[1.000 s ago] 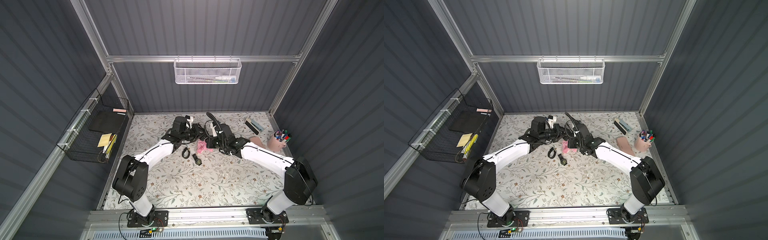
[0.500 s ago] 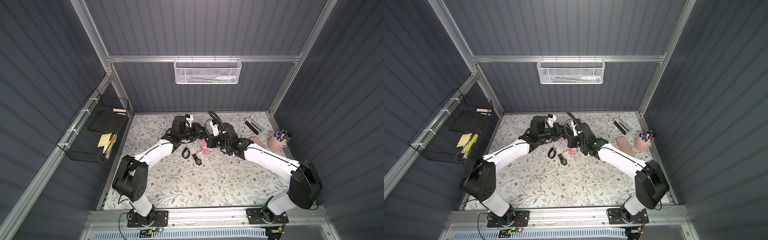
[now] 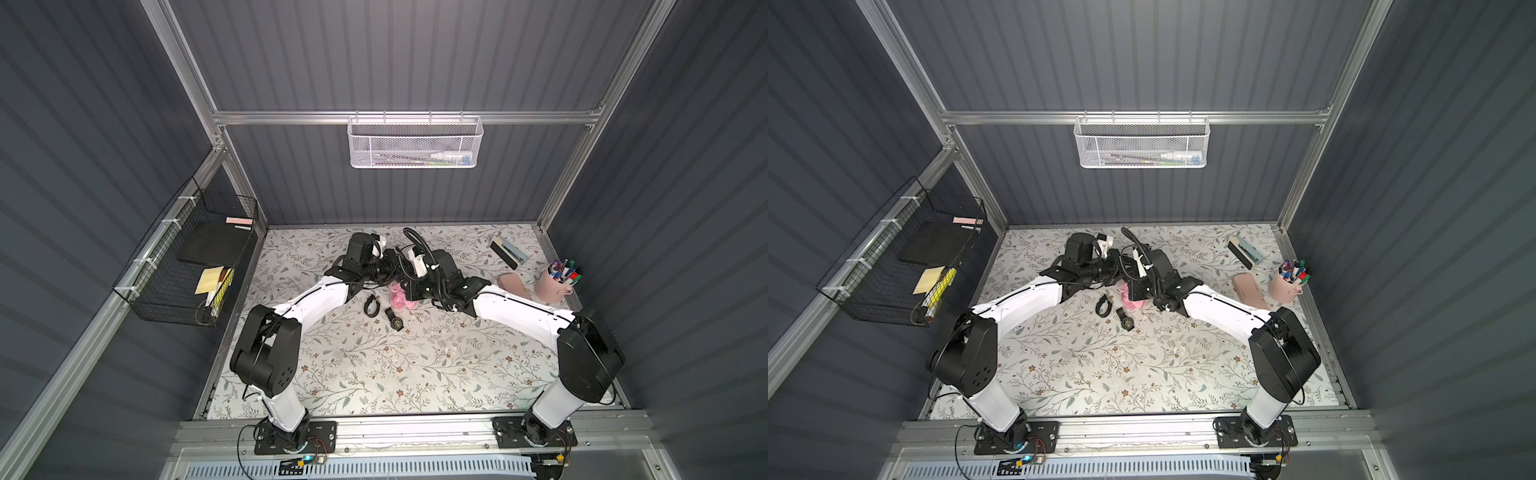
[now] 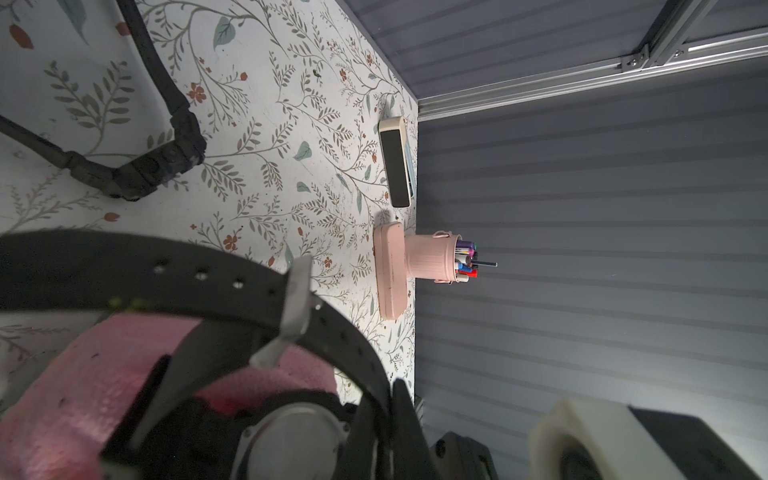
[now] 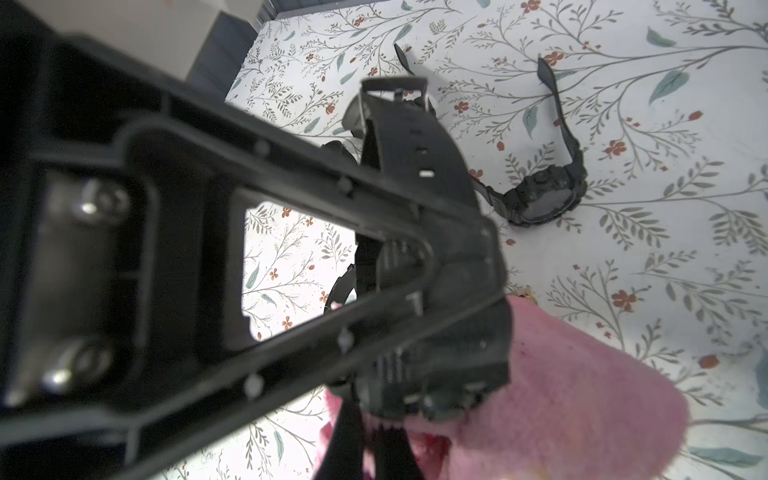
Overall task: Wipe the watch dial
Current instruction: Wipe the dirt from the watch dial.
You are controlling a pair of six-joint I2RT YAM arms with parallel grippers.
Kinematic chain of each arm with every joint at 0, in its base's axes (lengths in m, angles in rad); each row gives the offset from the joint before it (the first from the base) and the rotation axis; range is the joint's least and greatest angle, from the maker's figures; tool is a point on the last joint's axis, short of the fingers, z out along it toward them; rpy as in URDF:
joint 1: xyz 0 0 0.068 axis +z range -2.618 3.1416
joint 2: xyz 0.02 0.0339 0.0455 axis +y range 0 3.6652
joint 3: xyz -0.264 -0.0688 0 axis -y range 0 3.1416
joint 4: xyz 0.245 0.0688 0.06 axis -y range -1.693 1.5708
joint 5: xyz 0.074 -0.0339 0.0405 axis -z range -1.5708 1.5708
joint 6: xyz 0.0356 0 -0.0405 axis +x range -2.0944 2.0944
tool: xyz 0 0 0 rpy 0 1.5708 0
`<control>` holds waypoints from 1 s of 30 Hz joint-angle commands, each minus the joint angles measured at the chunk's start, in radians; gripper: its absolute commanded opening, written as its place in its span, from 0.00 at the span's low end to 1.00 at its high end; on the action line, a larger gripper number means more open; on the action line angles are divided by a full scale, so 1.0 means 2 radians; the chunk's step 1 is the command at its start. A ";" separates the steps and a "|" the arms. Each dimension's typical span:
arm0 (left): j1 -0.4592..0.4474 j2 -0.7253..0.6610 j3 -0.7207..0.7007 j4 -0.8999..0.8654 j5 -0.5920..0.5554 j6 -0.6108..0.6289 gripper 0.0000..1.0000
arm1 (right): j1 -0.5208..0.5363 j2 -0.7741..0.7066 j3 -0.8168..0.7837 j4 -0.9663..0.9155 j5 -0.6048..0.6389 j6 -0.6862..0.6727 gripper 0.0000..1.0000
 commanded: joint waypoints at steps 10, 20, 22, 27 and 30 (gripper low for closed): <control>-0.017 0.002 -0.004 0.008 0.044 0.006 0.00 | -0.003 -0.070 0.004 0.096 0.011 0.011 0.00; -0.016 0.000 0.013 -0.003 0.049 0.010 0.00 | -0.040 -0.086 -0.030 0.096 0.082 0.030 0.00; -0.015 0.002 0.016 -0.003 0.050 0.010 0.00 | -0.051 -0.092 -0.053 0.122 0.075 0.043 0.00; -0.014 0.005 0.026 -0.004 0.054 0.008 0.00 | -0.058 -0.103 -0.067 0.099 0.091 0.038 0.00; -0.013 0.007 0.038 -0.007 0.056 0.008 0.00 | -0.059 -0.111 -0.072 0.076 0.094 0.033 0.00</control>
